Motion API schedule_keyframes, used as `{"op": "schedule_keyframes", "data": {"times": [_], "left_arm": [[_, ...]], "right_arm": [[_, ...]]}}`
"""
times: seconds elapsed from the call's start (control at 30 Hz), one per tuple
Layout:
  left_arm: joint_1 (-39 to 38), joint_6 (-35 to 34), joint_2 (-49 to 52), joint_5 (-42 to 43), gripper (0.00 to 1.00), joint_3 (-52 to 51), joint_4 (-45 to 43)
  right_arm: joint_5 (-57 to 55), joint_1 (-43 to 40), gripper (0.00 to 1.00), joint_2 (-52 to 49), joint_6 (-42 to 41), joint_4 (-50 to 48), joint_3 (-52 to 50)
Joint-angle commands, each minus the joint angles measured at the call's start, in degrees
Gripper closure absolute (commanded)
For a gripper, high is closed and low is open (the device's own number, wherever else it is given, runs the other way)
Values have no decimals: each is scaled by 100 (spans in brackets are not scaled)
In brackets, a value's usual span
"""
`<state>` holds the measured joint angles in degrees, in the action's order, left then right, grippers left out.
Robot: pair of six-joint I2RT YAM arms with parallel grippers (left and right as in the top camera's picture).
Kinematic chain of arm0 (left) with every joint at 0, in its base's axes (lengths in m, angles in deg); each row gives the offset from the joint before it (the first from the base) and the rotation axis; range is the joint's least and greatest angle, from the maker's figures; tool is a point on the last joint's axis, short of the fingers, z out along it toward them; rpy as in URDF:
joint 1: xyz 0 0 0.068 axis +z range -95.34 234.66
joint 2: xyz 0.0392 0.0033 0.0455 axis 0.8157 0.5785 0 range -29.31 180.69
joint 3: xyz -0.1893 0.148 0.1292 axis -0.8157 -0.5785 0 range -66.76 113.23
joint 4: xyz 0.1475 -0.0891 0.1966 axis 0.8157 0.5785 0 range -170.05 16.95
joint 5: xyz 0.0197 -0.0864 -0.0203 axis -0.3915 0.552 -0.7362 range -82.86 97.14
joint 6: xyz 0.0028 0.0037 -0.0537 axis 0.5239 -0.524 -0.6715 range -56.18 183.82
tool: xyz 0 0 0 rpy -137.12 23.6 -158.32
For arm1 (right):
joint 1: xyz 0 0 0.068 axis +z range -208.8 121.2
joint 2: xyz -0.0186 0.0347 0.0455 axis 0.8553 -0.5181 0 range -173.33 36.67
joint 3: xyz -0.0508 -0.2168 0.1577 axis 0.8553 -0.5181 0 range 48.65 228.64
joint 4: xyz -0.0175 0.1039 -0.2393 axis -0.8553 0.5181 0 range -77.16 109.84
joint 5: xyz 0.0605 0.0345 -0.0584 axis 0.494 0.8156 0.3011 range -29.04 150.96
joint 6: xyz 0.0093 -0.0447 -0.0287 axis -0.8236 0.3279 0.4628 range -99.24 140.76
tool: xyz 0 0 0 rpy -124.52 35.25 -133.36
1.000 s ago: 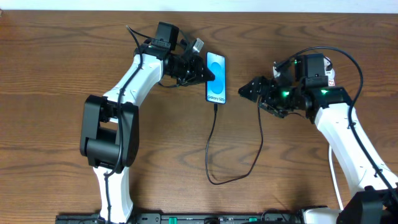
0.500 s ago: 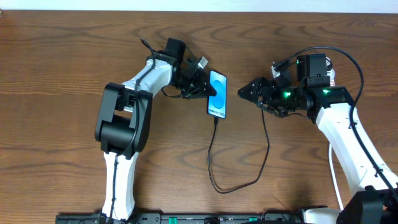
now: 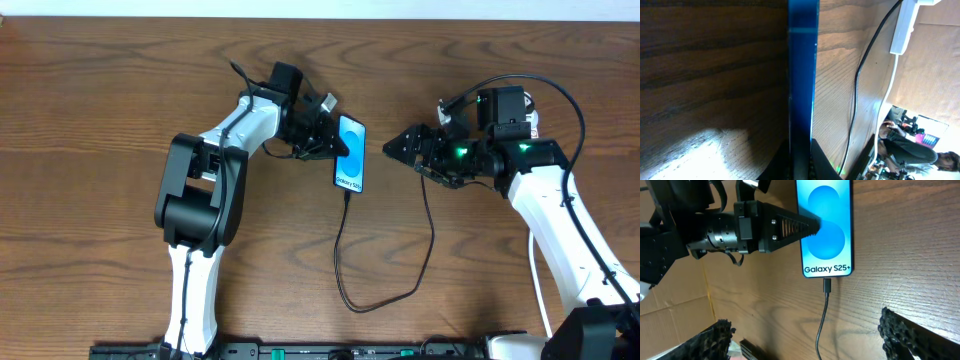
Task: Plug charger to phone and switch on socket
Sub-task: 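Open the right gripper and lower the phone with the left gripper, then lay the phone flat on the table, open the left gripper and lift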
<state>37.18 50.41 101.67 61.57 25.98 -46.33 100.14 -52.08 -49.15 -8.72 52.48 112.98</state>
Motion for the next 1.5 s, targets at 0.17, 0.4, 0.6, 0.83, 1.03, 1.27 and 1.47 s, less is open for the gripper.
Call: {"op": "schedule_keyframes", "data": {"times": [0.17, 0.4, 0.6, 0.83, 1.03, 1.27, 1.47], "left_arm": [[-13, 136, -85, -452, 86, 42, 229], [-13, 136, -85, -476, 72, 42, 229], [-13, 136, -85, -570, 67, 42, 251], [-13, 131, -85, -1047, 43, 42, 323], [13, 63, -90, -1893, 23, 46, 608], [118, 66, -365, -2909, 14, 61, 984], [151, 63, -1272, -4360, 8, 61, 1215]], "right_arm": [[-452, -26, 2, 31, 11, 234, 42], [-525, -26, 1, 31, 20, 308, 42], [-669, -26, 1, 31, 20, 391, 42], [-1333, -26, 1, 31, -92, 684, 42], [-2291, -33, 1, 31, -275, 1025, 42], [-2564, -136, 1, 31, -282, 1314, 42], [-2577, -529, 1, 31, -260, 1436, 96]]}}
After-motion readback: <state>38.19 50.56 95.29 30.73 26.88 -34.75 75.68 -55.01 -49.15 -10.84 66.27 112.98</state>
